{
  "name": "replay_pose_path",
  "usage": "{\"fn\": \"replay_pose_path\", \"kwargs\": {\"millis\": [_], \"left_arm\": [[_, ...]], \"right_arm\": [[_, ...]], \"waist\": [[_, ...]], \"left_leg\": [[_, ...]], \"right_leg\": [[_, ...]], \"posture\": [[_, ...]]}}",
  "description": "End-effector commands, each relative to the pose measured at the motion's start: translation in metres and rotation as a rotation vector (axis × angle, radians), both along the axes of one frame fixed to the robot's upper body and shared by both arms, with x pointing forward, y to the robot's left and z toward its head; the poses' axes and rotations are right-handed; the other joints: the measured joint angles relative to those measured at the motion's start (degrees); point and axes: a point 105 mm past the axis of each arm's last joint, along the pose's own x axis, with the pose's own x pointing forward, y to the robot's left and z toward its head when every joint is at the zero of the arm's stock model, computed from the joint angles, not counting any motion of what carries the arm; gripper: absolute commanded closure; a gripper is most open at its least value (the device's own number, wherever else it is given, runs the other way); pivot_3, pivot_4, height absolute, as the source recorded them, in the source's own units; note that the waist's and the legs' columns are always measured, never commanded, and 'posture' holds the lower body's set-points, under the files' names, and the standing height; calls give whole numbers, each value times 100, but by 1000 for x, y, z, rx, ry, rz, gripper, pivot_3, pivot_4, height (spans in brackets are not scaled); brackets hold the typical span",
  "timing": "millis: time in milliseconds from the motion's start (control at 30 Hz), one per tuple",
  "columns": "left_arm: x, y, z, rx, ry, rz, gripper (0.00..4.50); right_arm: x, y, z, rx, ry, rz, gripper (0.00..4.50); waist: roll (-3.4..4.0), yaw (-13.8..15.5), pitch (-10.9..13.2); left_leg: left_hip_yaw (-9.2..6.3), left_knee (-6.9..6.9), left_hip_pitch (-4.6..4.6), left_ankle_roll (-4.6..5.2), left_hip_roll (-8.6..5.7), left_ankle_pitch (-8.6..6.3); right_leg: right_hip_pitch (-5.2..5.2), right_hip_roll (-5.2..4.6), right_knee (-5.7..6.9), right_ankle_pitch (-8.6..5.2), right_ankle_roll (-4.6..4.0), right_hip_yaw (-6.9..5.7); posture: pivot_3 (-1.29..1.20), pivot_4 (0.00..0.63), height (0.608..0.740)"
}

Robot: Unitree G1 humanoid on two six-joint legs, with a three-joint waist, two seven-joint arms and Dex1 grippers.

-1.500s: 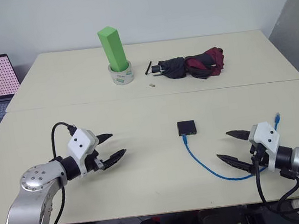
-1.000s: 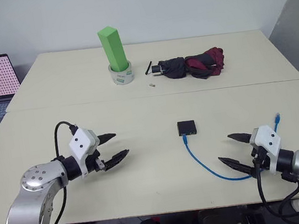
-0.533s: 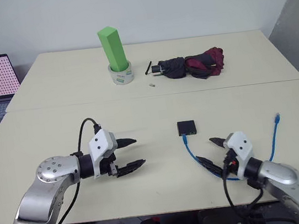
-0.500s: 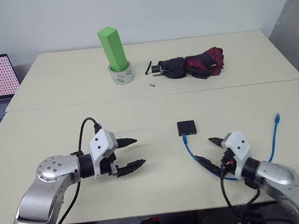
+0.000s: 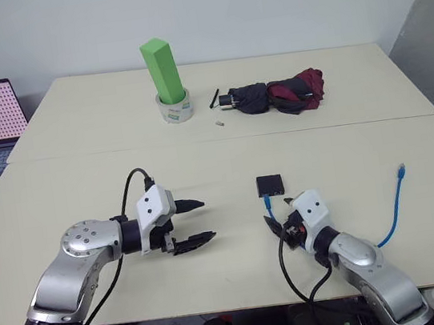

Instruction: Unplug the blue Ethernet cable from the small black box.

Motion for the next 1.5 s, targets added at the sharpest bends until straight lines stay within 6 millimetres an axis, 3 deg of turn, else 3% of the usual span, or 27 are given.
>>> {"fn": "replay_pose_path", "kwargs": {"millis": [33,233,367,600,800,1133,1467,1500], "left_arm": [[0,-1,6,-3,-43,-10,585],[1,1,4,-7,-40,7,585],[4,3,3,-32,-24,35,585],[17,3,11,-230,158,101,585],[15,-5,23,-311,267,27,585],[7,-30,29,-350,302,-76,585],[4,-40,32,-404,316,-111,585],[4,-40,32,-406,317,-115,768]], "right_arm": [[4,4,0,-1,12,-11,2080],[10,-3,4,-30,-2,-24,3671],[8,-9,12,-90,-50,43,4474],[0,-15,41,-502,-425,467,4474],[1,-13,56,-658,-678,700,4474],[-1,3,78,-645,-915,854,4474],[-2,10,80,-624,-947,886,4474],[-2,10,80,-621,-945,885,4497]], "waist": [[0,-2,0],[0,-1,0],[0,10,0],[3,-6,4],[3,-15,4],[2,-13,4],[2,-9,4],[2,-10,4]], "left_leg": [[0,0,0,0,0,0],[-1,0,0,0,0,0],[-1,0,0,0,-2,0],[-2,3,-1,19,-5,-10],[-4,1,-2,1,5,0],[1,9,-2,-1,4,1],[0,10,-2,-2,5,1],[0,10,-2,-2,5,1]], "right_leg": [[0,0,0,0,0,0],[0,0,1,0,0,0],[1,-1,0,0,0,-1],[-1,0,0,0,0,-2],[-1,11,0,0,0,-3],[1,4,1,0,0,1],[2,3,1,0,0,0],[1,3,1,0,0,0]], "posture": [[0,150,740],[0,150,740],[0,150,740],[0,150,740],[0,150,740],[0,150,740],[0,150,740],[0,150,740]]}}
